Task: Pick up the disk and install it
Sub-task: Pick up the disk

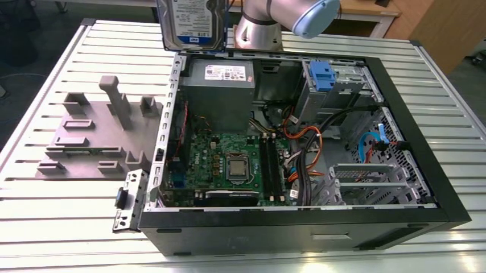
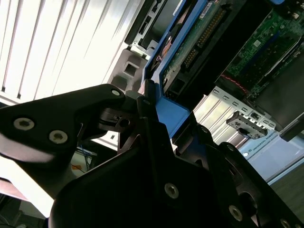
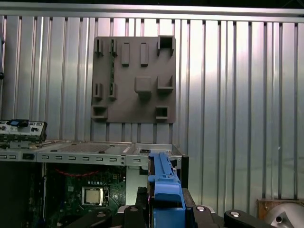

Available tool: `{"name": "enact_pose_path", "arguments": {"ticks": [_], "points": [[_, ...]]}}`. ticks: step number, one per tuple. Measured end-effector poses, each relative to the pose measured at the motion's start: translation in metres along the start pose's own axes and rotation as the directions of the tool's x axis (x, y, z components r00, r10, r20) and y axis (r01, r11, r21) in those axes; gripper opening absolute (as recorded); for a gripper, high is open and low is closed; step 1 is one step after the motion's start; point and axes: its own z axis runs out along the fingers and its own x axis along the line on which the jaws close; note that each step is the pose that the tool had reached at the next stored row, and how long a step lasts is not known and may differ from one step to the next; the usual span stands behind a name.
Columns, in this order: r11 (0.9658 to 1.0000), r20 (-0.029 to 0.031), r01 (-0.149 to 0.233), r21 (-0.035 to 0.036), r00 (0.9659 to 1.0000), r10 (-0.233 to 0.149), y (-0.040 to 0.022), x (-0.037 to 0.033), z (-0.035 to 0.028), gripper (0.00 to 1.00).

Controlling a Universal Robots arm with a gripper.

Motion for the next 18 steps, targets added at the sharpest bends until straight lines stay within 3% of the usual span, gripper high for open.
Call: {"name": "enact_pose_path", "arguments": {"ticks": [18], "points": [[1.0, 0.0, 0.0, 0.0, 1.0, 0.0, -0.0059, 0.0001, 0.0, 0.37]]}}
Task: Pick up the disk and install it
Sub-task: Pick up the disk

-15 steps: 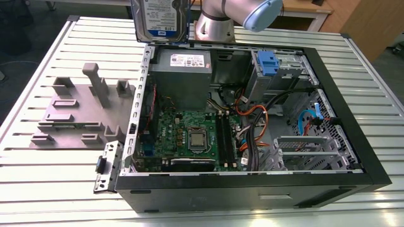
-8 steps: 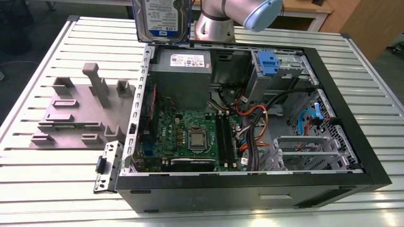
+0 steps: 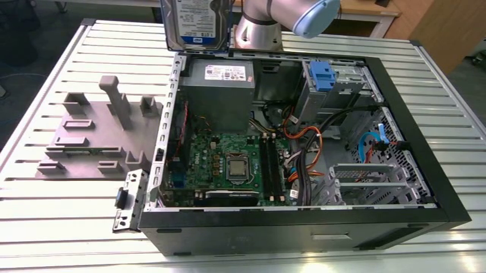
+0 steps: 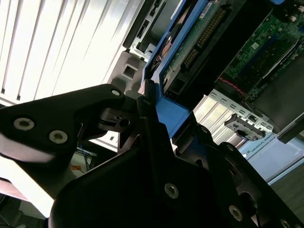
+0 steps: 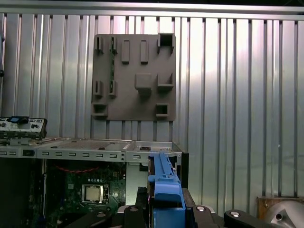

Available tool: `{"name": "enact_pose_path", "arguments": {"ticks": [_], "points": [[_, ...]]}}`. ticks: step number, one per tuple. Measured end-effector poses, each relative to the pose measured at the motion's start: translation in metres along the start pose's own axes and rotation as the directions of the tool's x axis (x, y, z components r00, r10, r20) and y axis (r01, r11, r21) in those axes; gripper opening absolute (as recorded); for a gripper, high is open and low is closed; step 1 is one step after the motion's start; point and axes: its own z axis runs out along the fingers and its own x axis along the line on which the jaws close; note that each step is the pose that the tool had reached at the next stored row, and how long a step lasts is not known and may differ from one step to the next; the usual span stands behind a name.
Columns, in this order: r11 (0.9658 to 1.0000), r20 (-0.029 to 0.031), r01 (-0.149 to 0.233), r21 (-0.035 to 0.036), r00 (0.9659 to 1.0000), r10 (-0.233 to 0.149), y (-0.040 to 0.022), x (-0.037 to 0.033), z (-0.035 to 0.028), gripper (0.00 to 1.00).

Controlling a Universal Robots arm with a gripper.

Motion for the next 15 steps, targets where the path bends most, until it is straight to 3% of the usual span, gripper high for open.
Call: {"name": "enact_pose_path", "arguments": {"ticks": [12, 14, 15], "points": [[1.0, -0.0002, 0.0, 0.0001, 1.0, 0.0, -0.0034, 0.0005, 0.0, 0.37], [1.0, -0.0026, 0.0, 0.0, 1.0, 0.0, -0.0034, 0.0027, 0.0, 0.37], [1.0, -0.0117, 0.0, -0.0001, 0.9999, 0.0, -0.0033, 0.0115, 0.0001, 0.37]]}}
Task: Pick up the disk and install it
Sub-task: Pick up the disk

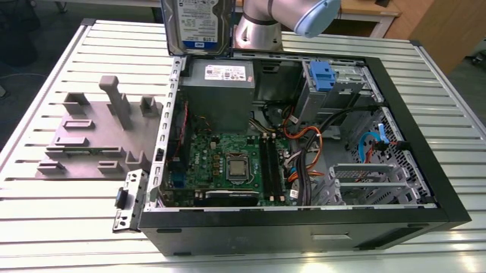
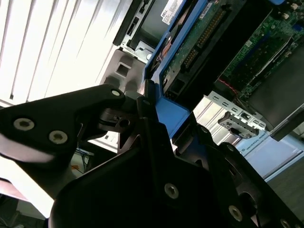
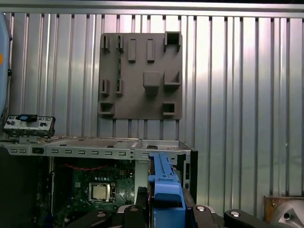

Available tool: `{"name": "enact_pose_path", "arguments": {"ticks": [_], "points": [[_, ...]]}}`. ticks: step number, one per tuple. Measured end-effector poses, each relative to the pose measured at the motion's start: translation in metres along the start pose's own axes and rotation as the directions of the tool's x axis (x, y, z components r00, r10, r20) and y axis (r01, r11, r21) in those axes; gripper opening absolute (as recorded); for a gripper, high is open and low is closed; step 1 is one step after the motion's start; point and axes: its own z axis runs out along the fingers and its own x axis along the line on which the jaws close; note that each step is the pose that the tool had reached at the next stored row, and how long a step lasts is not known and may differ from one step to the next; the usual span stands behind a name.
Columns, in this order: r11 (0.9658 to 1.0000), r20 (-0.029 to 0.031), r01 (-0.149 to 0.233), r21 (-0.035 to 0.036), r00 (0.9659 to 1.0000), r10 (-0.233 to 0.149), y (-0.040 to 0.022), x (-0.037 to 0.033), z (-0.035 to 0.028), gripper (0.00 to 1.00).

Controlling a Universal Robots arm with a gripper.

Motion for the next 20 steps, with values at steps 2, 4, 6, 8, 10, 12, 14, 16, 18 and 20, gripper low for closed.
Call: {"name": "enact_pose_path", "arguments": {"ticks": [2, 4, 6, 8, 10, 12, 14, 16, 18, 20], "points": [[1.0, -0.0028, 0.0, 0.0, 1.0, 0.0, 0.0, 0.0023, 0.0, 0.37], [1.0, -0.0046, 0.0, 0.0, 1.0, 0.0, 0.0, 0.0039, 0.0001, 0.37], [1.0, -0.0083, 0.0, -0.0001, 1.0, 0.0, 0.0001, 0.007, 0.0001, 0.37], [1.0, -0.01, 0.0, -0.0001, 0.9999, 0.0, 0.0001, 0.0085, 0.0002, 0.37], [1.0, -0.0119, 0.0, -0.0001, 0.9999, 0.0, 0.0001, 0.0101, 0.0002, 0.37], [1.0, -0.0137, 0.0, -0.0001, 0.9999, 0.0, 0.0001, 0.0116, 0.0003, 0.37], [1.0, -0.0155, 0.0, -0.0001, 0.9999, 0.0, 0.0001, 0.0131, 0.0003, 0.37], [1.0, -0.0174, 0.0, -0.0002, 0.9998, 0.0, 0.0001, 0.0147, 0.0003, 0.37], [1.0, -0.019, 0.0, -0.0001, 0.9998, 0.0, 0.0002, 0.0162, 0.0004, 0.37], [1.0, -0.0209, 0.0, -0.0002, 0.9998, 0.0, 0.0002, 0.0177, 0.0004, 0.37]]}}
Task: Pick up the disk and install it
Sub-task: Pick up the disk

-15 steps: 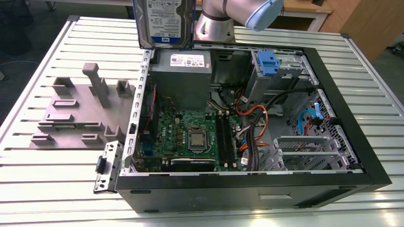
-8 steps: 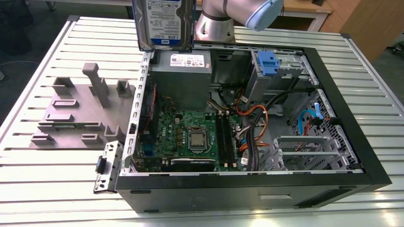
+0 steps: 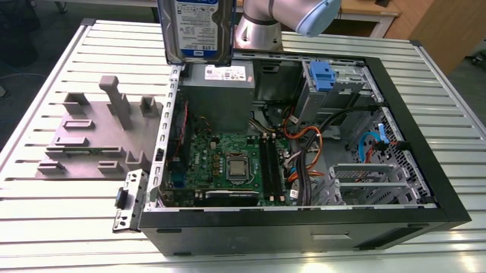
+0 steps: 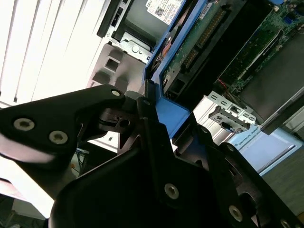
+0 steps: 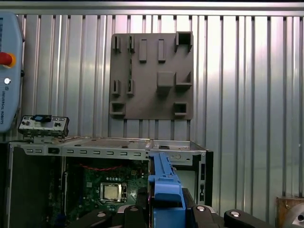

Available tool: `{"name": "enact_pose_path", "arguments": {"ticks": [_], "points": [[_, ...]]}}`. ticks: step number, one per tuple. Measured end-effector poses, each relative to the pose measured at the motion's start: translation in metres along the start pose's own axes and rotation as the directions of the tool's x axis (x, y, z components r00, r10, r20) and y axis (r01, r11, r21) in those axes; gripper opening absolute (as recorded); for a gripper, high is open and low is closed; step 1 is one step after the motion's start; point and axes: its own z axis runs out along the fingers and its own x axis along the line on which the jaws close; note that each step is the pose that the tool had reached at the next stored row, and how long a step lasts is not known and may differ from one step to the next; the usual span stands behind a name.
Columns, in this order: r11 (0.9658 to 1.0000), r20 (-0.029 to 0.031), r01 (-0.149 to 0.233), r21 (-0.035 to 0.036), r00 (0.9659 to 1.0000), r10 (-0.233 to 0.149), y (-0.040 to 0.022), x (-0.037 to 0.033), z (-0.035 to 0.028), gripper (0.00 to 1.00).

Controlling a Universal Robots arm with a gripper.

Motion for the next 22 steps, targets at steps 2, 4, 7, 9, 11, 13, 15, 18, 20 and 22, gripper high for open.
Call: {"name": "enact_pose_path", "arguments": {"ticks": [2, 4, 7, 9, 11, 13, 15, 18, 20, 22], "points": [[1.0, -0.0019, 0.0, 0.0, 1.0, 0.0, 0.0, 0.0016, 0.0001, 0.37], [1.0, -0.0036, 0.0, 0.0, 1.0, 0.0, 0.0, 0.0031, 0.0001, 0.37], [1.0, -0.0057, 0.0, 0.0, 1.0, 0.0, -0.0001, 0.0048, 0.0002, 0.37], [1.0, -0.0056, 0.0, -0.0001, 1.0, 0.0, -0.0027, 0.0049, 0.0001, 0.37], [1.0, -0.0055, 0.0, -0.0001, 1.0, 0.0, -0.0034, 0.0049, 0.0001, 0.37], [1.0, -0.0055, 0.0, -0.0001, 1.0, 0.0, -0.0034, 0.0049, 0.0001, 0.37], [1.0, -0.0055, 0.0, -0.0001, 1.0, 0.0, -0.0036, 0.0049, 0.0001, 0.37], [1.0, -0.0055, 0.0, -0.0001, 1.0, 0.0, -0.0038, 0.0049, 0.0001, 0.37], [1.0, -0.0055, 0.0, -0.0001, 1.0, 0.0, -0.0048, 0.0049, 0.0001, 0.37], [1.0, -0.0055, 0.0, -0.0001, 1.0, 0.0, -0.0048, 0.0049, 0.0001, 0.37]]}}
